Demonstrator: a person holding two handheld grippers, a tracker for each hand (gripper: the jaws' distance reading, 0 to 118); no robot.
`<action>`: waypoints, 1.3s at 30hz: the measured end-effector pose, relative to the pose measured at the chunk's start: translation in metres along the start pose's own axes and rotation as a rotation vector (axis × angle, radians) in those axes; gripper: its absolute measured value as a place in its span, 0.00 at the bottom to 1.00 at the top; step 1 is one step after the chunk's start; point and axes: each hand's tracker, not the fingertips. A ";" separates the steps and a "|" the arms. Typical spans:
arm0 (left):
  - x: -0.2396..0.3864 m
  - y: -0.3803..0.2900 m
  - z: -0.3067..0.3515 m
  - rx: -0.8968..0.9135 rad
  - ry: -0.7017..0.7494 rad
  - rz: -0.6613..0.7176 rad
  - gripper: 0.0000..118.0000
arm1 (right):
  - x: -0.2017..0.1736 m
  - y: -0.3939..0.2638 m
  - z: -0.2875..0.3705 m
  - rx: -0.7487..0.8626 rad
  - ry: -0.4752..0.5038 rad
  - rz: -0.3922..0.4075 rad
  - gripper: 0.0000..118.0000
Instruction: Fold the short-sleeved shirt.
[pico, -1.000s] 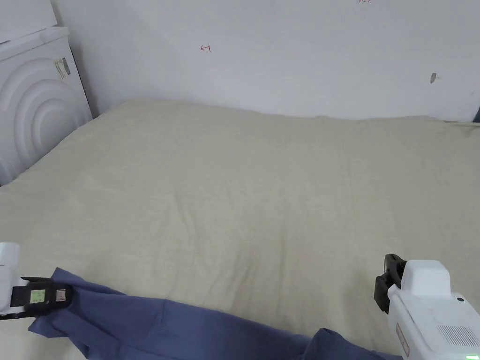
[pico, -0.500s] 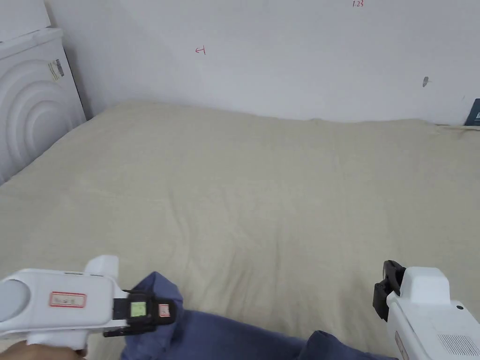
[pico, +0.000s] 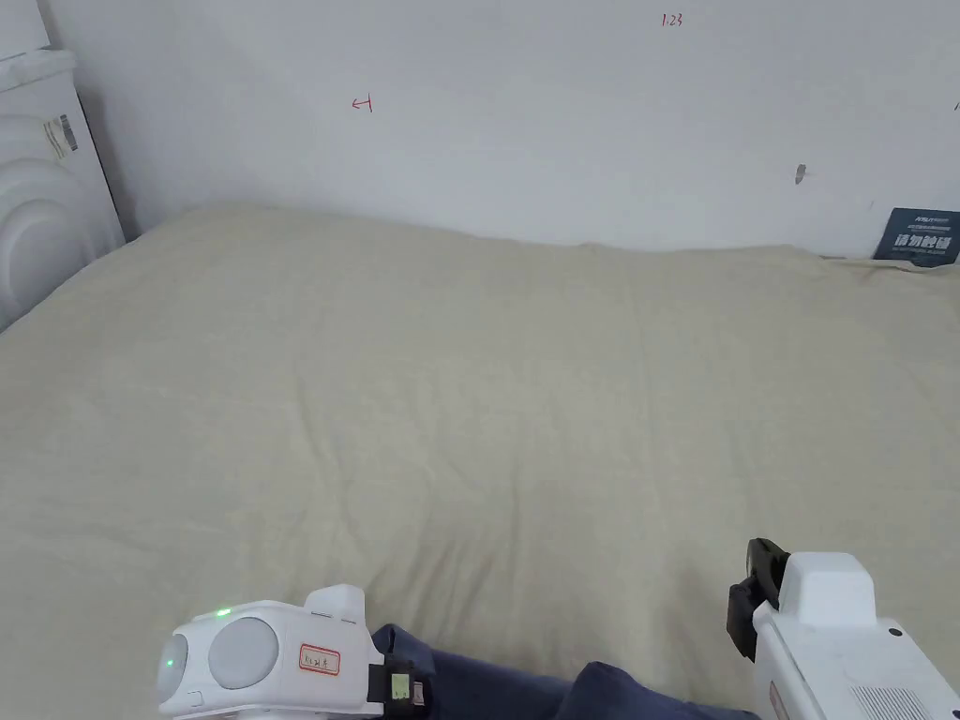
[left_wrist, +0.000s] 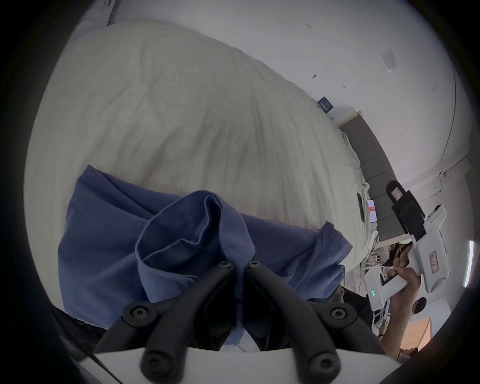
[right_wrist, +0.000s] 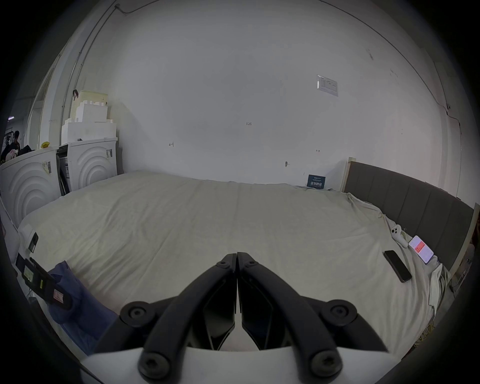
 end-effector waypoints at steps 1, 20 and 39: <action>0.001 0.000 0.001 0.000 0.000 0.001 0.00 | 0.000 0.000 0.000 0.000 -0.001 0.001 0.01; -0.048 -0.004 0.087 0.223 -0.161 -0.017 0.13 | -0.015 -0.005 -0.004 -0.014 0.039 -0.001 0.01; -0.035 -0.022 -0.047 0.046 -0.241 0.093 0.00 | -0.014 -0.011 0.000 -0.038 0.037 -0.009 0.01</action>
